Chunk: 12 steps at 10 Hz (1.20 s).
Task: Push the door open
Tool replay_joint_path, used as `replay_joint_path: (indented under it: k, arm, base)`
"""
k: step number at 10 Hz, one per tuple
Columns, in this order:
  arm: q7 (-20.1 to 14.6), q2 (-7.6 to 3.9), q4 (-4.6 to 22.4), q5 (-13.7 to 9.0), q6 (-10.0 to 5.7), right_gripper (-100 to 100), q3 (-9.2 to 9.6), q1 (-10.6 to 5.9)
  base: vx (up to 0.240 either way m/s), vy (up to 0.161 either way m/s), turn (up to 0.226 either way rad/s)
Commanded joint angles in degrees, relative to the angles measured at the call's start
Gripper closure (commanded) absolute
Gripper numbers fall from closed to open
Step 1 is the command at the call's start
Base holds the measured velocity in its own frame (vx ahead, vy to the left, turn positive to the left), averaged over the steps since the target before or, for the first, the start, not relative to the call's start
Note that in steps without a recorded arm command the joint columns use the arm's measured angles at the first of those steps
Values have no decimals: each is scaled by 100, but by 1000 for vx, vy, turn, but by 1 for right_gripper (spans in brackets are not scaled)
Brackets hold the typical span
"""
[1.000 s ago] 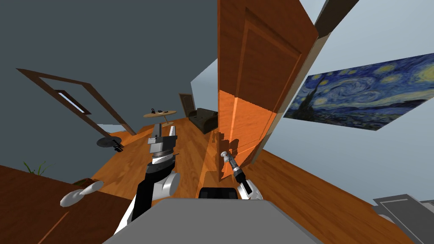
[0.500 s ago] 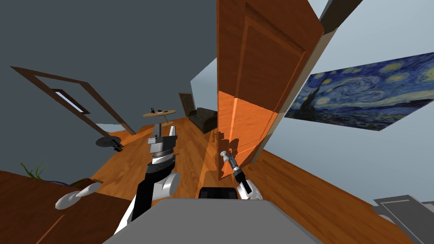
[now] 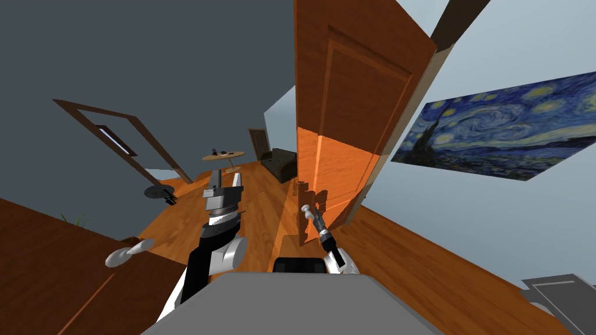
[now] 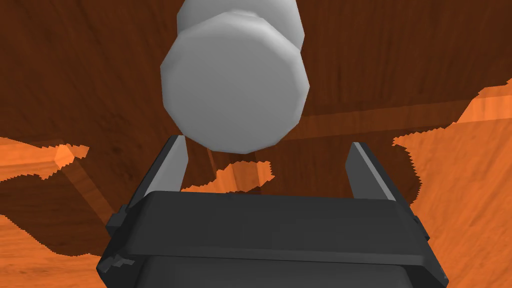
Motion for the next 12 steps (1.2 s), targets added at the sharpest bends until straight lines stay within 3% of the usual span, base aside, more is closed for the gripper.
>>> replay_joint_path:
  k: [1, 12]
  arm:
    - [-278, 9, -10, -124, 0, -100, 56, 11]
    - [-1881, 100, -123, -993, 36, -100, 450, 108]
  base:
    - [-36, -25, 40]
    - [-45, -35, 48]
